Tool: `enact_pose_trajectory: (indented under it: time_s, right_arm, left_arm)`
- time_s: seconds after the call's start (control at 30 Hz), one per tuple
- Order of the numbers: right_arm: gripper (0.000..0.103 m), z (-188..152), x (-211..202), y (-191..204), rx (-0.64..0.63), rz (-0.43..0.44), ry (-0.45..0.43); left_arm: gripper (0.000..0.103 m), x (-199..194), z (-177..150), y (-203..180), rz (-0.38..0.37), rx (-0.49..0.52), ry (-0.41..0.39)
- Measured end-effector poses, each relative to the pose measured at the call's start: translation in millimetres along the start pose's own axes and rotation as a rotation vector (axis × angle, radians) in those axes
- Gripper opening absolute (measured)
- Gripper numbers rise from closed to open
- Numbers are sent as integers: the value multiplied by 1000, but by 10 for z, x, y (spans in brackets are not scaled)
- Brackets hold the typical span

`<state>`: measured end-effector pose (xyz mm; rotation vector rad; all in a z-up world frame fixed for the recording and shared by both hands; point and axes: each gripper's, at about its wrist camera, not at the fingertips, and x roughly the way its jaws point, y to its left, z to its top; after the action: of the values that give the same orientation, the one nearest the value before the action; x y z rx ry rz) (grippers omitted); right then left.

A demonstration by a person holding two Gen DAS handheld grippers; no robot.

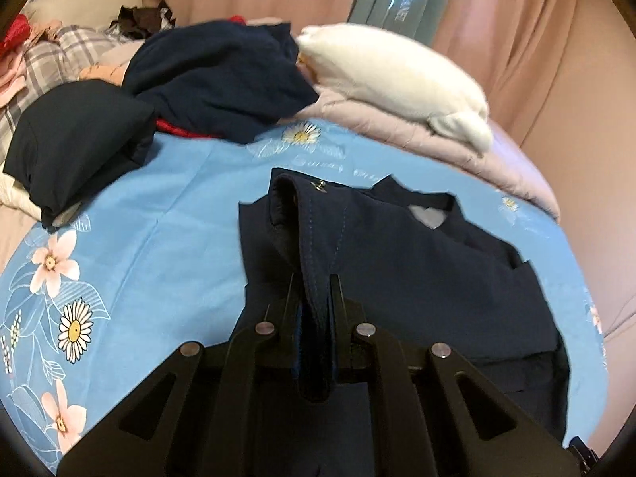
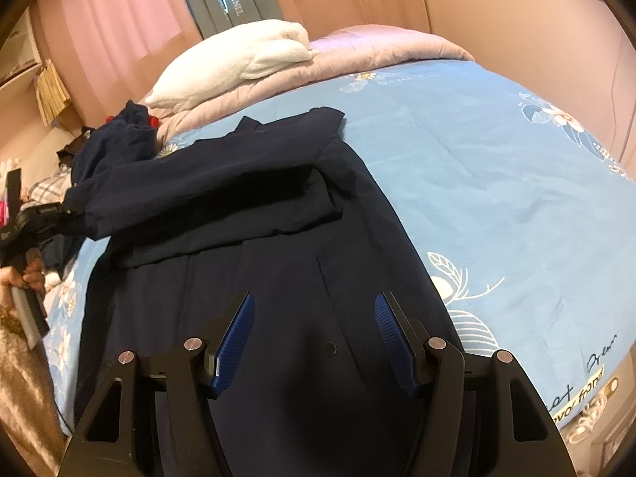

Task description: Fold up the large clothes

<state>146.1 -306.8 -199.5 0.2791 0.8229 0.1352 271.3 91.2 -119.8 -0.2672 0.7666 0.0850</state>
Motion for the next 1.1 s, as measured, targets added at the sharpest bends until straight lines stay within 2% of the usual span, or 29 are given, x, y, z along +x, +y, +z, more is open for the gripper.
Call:
enact_pose_trajectory:
  time_s: [0.3, 0.6, 1.1]
  right_arm:
    - [63, 19, 42, 11, -1, -8, 15]
    - [63, 9, 61, 6, 8, -16, 25]
    - [63, -27, 55, -43, 32, -30, 31]
  left_arm:
    - [10, 471, -105, 133, 58, -4, 95]
    - [11, 721, -191, 151, 111, 24, 143]
    - [16, 965, -329, 130, 204, 70, 168]
